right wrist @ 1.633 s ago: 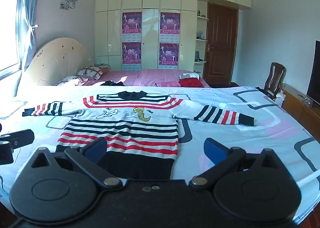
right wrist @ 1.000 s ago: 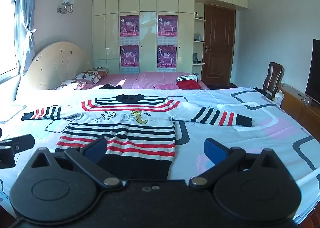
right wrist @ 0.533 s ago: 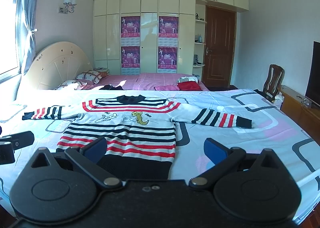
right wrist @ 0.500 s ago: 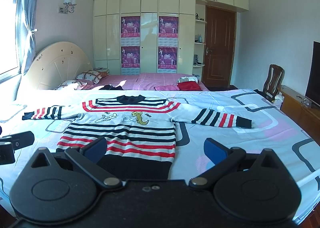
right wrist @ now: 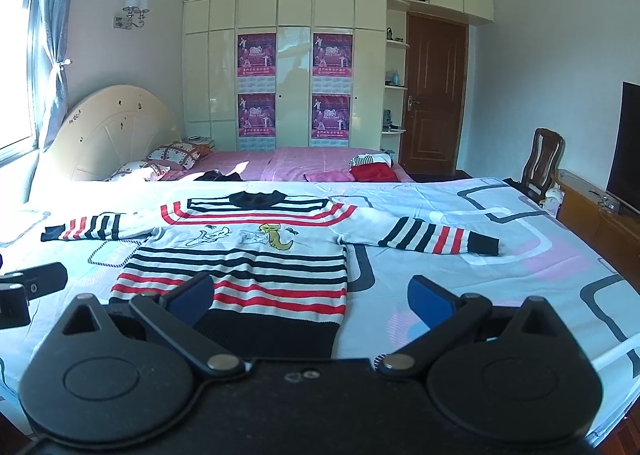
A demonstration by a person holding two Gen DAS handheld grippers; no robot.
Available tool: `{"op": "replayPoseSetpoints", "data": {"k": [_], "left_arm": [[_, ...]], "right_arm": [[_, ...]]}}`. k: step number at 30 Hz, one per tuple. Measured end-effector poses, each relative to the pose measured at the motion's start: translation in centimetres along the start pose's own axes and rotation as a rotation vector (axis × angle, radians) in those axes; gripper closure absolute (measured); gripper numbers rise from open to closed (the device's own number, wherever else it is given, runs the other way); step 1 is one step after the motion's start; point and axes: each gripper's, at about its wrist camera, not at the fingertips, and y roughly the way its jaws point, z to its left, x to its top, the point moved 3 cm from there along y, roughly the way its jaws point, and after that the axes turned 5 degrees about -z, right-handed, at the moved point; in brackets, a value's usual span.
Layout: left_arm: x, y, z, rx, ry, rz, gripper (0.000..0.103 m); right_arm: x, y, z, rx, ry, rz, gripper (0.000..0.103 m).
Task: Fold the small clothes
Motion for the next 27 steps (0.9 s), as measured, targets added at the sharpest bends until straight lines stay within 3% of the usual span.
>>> {"op": "replayPoseSetpoints", "data": {"k": [27], "left_arm": [[-0.28,0.01,0.24,0.004,-0.003,-0.005,0.0]], "right_arm": [[0.09,0.01,-0.19,-0.002,-0.004,-0.001,0.0]]}}
